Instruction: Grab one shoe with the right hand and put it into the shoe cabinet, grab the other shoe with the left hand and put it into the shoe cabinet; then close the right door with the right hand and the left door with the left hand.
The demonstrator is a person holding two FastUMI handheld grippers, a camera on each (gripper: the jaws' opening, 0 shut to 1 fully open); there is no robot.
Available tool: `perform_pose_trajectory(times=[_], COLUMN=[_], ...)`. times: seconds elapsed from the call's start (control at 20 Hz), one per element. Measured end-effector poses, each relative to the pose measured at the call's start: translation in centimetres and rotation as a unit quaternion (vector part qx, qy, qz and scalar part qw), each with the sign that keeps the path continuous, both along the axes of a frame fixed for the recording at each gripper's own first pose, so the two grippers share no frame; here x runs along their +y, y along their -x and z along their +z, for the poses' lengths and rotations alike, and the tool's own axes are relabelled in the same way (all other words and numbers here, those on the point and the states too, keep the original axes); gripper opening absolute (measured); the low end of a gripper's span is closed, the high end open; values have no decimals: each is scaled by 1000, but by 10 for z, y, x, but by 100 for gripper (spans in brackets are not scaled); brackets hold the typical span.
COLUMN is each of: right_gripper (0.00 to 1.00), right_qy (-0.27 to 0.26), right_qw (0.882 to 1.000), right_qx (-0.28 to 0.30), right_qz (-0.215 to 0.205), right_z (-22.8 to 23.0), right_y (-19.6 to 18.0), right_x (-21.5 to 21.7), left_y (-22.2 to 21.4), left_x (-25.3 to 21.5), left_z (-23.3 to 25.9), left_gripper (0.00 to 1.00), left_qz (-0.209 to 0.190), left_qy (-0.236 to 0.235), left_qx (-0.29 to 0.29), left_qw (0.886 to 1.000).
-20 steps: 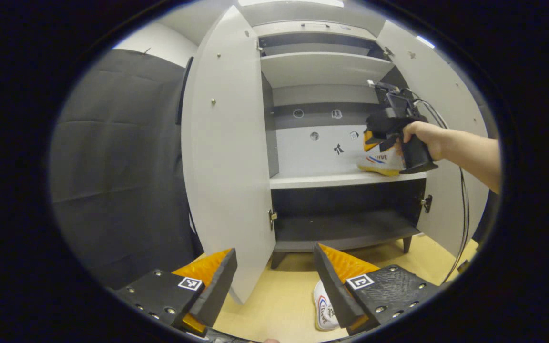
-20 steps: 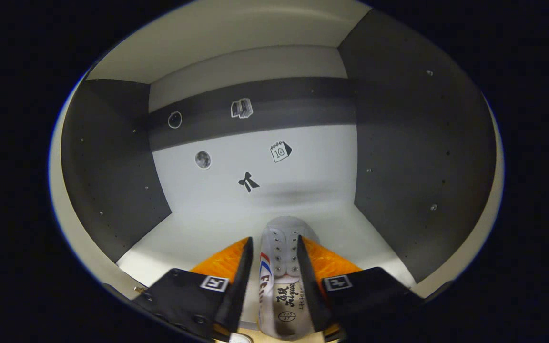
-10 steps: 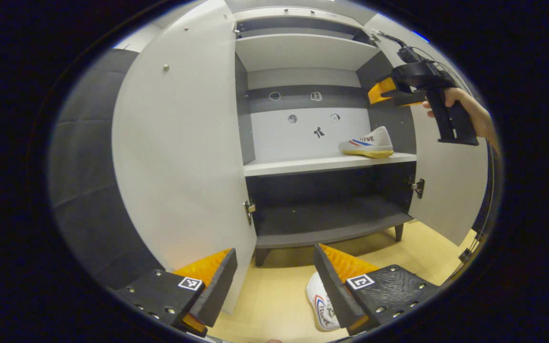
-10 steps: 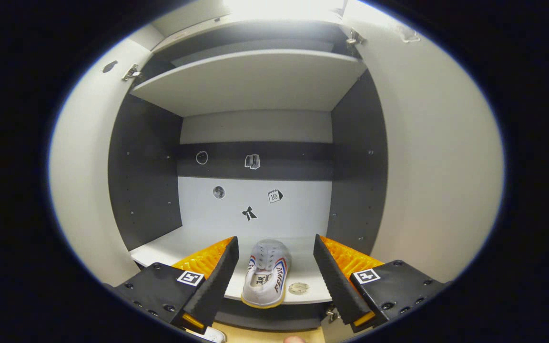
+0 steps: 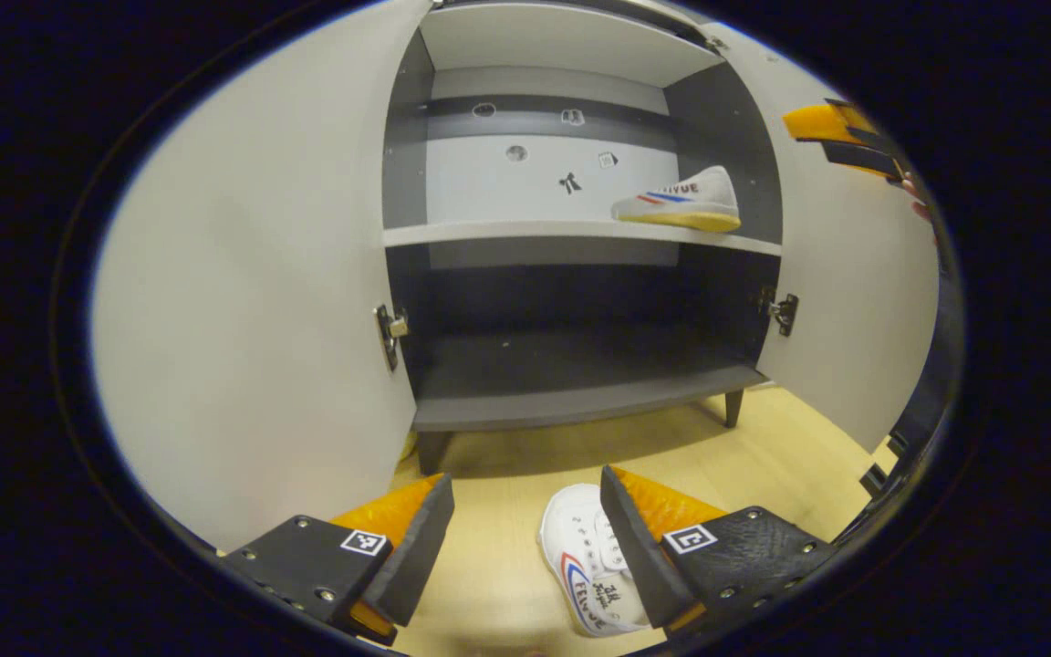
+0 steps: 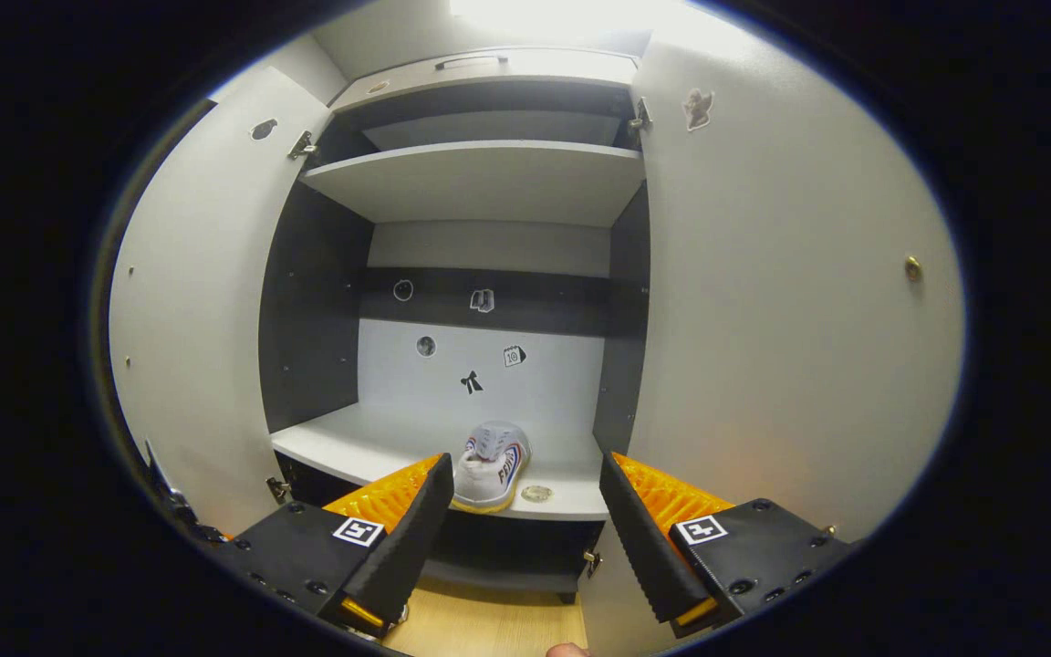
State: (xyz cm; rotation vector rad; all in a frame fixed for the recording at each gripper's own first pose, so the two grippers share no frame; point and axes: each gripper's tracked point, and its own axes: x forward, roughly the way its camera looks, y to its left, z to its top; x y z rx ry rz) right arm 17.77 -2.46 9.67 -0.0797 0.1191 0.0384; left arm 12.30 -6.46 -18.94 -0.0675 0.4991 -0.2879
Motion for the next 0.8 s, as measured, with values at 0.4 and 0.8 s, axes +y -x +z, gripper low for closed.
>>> perform_pose_trajectory(times=[0.4, 0.8], right_gripper=[100, 100], right_qy=[18, 14], right_qw=[999, 998], right_qx=[33, 54], right_qz=[17, 15], right_z=[-42, -56], right_y=[54, 71], right_x=[0, 1], left_y=[10, 13], left_x=[-21, -23], left_z=[-79, -105], left_gripper=[94, 94], left_qz=[-37, -50], left_qy=[-3, -28], left_qx=[113, 169], left_qw=[993, 984])
